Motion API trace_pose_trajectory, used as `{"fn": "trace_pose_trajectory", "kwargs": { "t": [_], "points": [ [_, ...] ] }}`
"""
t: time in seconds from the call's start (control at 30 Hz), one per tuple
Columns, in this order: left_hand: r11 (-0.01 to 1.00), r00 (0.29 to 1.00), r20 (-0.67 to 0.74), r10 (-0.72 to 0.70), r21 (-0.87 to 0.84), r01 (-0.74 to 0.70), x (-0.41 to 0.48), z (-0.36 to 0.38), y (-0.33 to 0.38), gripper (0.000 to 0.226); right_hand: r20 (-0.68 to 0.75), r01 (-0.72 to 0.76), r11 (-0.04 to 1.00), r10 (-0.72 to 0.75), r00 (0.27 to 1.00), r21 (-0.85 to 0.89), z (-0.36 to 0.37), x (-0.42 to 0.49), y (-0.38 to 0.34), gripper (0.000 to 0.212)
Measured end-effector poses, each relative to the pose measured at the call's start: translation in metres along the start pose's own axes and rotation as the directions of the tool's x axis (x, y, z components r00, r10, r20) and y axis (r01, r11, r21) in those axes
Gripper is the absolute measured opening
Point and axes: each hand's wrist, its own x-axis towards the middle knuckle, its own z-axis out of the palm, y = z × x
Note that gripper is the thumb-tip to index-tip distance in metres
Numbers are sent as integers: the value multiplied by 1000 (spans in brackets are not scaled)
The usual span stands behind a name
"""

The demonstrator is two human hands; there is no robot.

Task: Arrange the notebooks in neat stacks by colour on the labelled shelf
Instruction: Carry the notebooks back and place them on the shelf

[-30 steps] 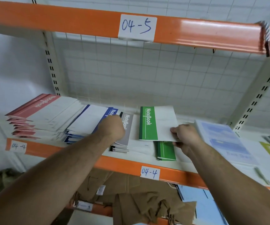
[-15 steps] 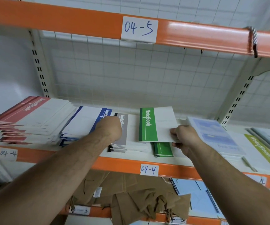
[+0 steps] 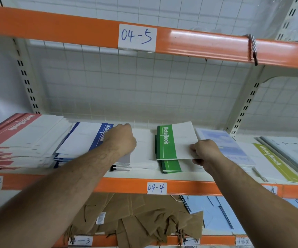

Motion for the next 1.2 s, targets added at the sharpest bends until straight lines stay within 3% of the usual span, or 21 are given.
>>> {"fn": "trace_pose_trajectory", "kwargs": {
  "t": [0.1, 0.27, 0.4, 0.5, 0.53, 0.6, 0.77, 0.97, 1.2],
  "points": [
    [994, 993, -72, 93, -53, -97, 1, 1, 13, 23, -27, -26, 999, 24, 999, -44, -2, 5, 5, 9],
    [988, 988, -60, 145, -34, -148, 3, 3, 25, 35, -111, -15, 976, -10, 994, -219, 0, 11, 8, 10],
    [988, 988, -35, 151, -18, -152, 2, 5, 30, 34, -93, 108, 762, -215, 972, -639, 1, 9, 10, 18],
    [988, 988, -24, 149, -28, -150, 0, 4, 36, 35, -39, 151, 594, -295, 955, -790, 3, 7, 13, 2],
    [988, 988, -19, 151, -27, -152, 0, 4, 37, 36, -30, 153, 553, -308, 951, -819, 3, 7, 14, 10],
    [988, 988, -11, 155, -24, -155, 1, 4, 39, 37, -5, 158, 480, -322, 947, -863, 4, 7, 15, 22],
    [987, 987, 12, 161, -30, -160, 3, 6, 41, 34, 63, 170, 329, -313, 948, -929, 8, 7, 12, 27],
    [982, 982, 22, 190, -19, -189, 5, 9, 49, 36, 134, 156, 43, -332, 934, -987, 13, 5, 3, 37],
    [955, 954, 46, 295, -50, -293, 10, 10, 57, 53, 186, 246, 87, -434, 882, -965, 8, 1, 4, 44]
  ]
}}
